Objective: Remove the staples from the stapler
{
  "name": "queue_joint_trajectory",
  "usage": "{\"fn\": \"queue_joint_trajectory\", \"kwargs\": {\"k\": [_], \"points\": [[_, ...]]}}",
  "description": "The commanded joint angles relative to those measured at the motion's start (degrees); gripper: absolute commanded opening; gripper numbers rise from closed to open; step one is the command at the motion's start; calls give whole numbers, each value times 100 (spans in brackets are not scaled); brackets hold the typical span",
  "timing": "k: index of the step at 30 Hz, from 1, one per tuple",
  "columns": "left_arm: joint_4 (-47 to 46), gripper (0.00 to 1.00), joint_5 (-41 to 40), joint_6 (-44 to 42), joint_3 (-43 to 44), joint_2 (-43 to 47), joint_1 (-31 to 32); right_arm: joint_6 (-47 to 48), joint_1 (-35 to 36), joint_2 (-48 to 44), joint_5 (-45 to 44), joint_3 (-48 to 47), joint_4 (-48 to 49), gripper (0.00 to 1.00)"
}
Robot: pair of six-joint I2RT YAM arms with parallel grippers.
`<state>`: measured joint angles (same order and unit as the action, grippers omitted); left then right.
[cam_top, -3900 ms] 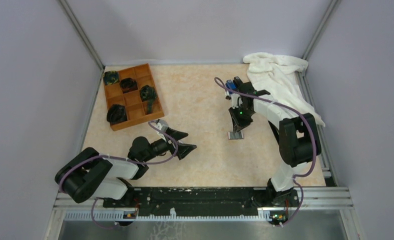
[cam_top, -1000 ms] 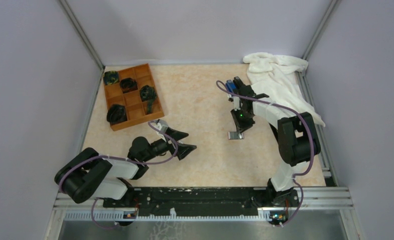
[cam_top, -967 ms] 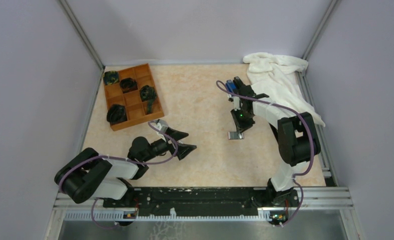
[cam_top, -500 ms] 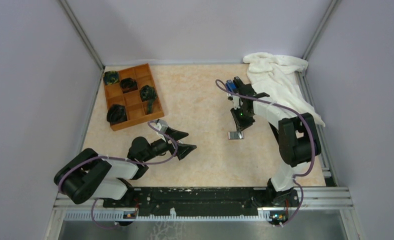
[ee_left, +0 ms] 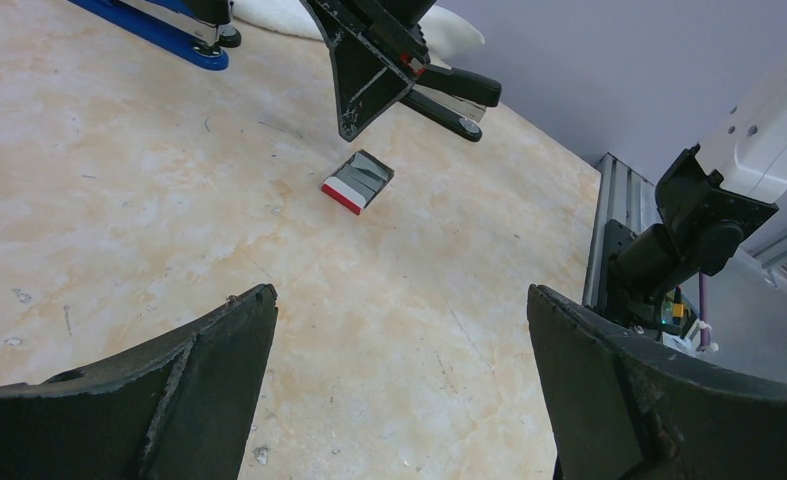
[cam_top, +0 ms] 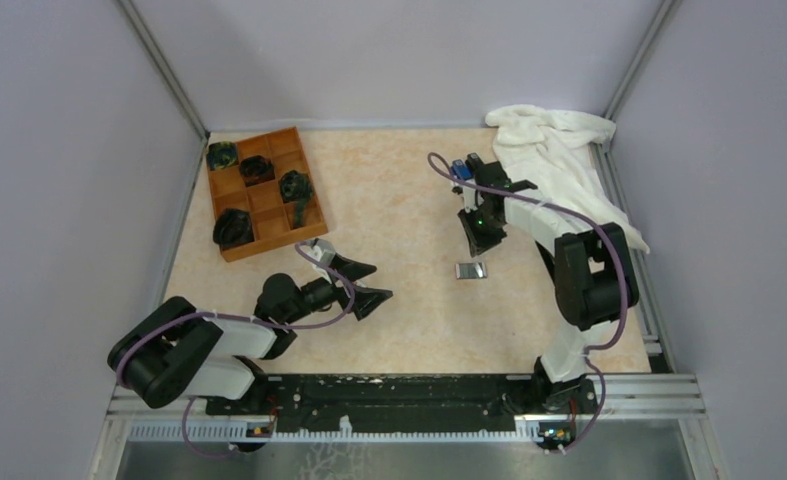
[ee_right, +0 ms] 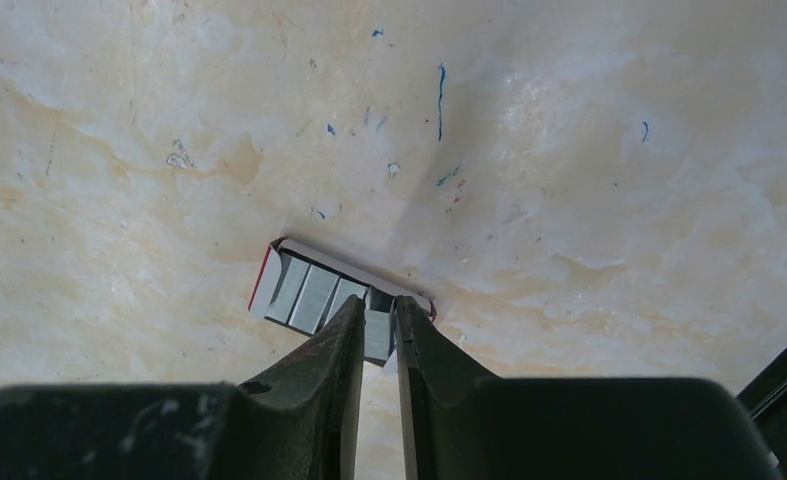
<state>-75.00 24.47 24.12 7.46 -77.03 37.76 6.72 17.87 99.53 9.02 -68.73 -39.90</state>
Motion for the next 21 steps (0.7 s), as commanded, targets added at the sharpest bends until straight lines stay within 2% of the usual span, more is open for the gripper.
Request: {"fn": "queue_joint_trajectory", "kwargs": {"k": [1,10,21], "points": [[-176,99,23,-70,29,22,-3,92,57,145,-37,-255,73,18],[-180,99,21,-65,1,46,-5,160,95,318,-333,-238,6,14],[-190,99,14,-74,-22,96,-5,288,103,-6,-329,-5,-70,12]]}}
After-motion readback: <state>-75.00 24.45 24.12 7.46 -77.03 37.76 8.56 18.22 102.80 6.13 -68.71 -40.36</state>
